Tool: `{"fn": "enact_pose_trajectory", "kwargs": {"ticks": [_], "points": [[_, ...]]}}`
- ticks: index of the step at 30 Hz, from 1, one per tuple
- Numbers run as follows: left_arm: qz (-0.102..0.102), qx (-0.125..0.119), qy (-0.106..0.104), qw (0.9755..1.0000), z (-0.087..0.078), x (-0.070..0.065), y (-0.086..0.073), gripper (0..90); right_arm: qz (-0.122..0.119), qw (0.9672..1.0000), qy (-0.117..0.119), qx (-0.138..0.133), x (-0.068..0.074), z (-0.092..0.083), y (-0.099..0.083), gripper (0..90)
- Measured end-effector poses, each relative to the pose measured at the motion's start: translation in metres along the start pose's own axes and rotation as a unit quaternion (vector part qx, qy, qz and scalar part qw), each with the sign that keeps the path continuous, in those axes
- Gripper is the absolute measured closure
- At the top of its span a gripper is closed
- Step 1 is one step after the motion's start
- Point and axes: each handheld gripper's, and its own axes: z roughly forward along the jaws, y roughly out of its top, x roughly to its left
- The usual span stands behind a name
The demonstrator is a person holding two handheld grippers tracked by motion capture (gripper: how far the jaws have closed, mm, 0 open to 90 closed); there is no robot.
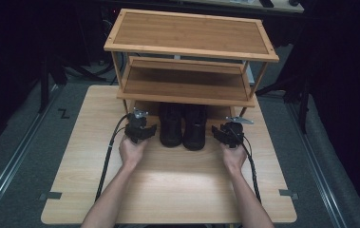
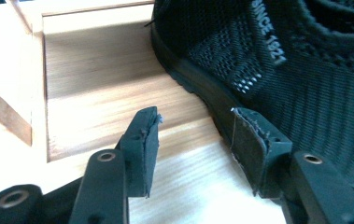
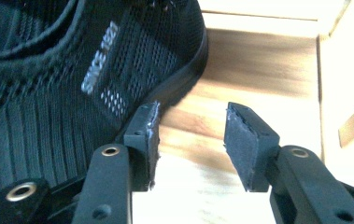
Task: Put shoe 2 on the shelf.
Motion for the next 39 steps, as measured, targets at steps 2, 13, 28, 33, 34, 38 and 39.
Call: {"fn": "enact_pose_trajectory", "kwargs": {"ticks": [2,13,28,33,34,38,39], "points": [[0.003,-0.004,-0.002,1.0,-0.005,-0.001,-0.002,49.6,0.0,1.0,0.001,-0.002,-0.002,-0.004,-0.003,54.5],[0.005,-0.02,-0.019,0.9996,-0.032,-0.003,-0.015,46.1,0.004,0.9998,0.009,-0.018,-0.012,-0.032,-0.018,52.2],[0.017,-0.031,-0.024,0.9991,-0.055,-0.009,-0.029,43.7,0.006,0.9996,0.011,-0.027,-0.021,-0.062,-0.033,51.3],[0.017,-0.033,-0.021,0.9991,-0.062,-0.005,-0.038,43.6,0.005,0.9996,0.013,-0.026,-0.025,-0.067,-0.038,51.2],[0.013,-0.032,-0.023,0.9991,-0.063,-0.004,-0.039,43.5,0.007,0.9995,0.013,-0.026,-0.026,-0.068,-0.04,51.1],[0.005,-0.033,-0.023,0.9992,-0.069,0.0,-0.048,43.2,0.008,0.9997,0.012,-0.019,-0.03,-0.072,-0.045,50.6],[0.001,-0.035,-0.024,0.9991,-0.069,0.0,-0.05,43.1,0.007,0.9997,0.011,-0.018,-0.03,-0.072,-0.045,50.6]]}}
